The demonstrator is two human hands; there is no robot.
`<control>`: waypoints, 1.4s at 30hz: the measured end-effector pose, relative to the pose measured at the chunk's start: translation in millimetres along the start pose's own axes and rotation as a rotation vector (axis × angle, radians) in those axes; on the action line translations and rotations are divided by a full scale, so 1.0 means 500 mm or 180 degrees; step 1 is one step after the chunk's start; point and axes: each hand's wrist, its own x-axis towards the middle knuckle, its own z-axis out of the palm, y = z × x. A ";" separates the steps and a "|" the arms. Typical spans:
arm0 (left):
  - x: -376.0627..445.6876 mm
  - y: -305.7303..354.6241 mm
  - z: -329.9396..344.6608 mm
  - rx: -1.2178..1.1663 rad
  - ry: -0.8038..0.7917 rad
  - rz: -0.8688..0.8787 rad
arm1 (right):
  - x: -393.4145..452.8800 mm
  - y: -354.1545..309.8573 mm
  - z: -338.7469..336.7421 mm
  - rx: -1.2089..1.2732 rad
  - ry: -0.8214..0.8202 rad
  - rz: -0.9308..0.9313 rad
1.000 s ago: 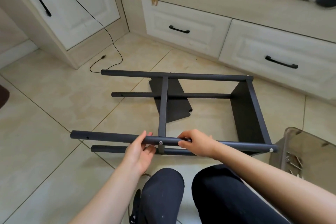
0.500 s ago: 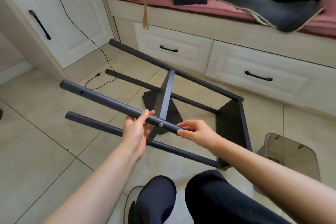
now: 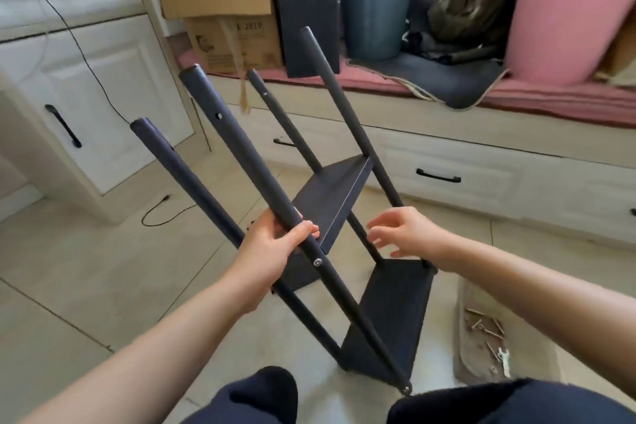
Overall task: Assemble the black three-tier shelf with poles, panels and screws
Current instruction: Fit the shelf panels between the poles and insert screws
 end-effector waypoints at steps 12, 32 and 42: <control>-0.063 0.042 0.029 0.0877 -0.0994 0.0562 | -0.017 0.035 -0.185 0.0042 0.1240 0.0377; -0.061 0.035 -0.019 0.1303 -0.1089 0.0795 | -0.123 0.094 -0.219 0.0155 0.1314 0.0232; 0.023 0.051 -0.042 0.1737 -0.0594 0.0800 | -0.180 0.096 -0.196 0.0064 0.1469 0.0032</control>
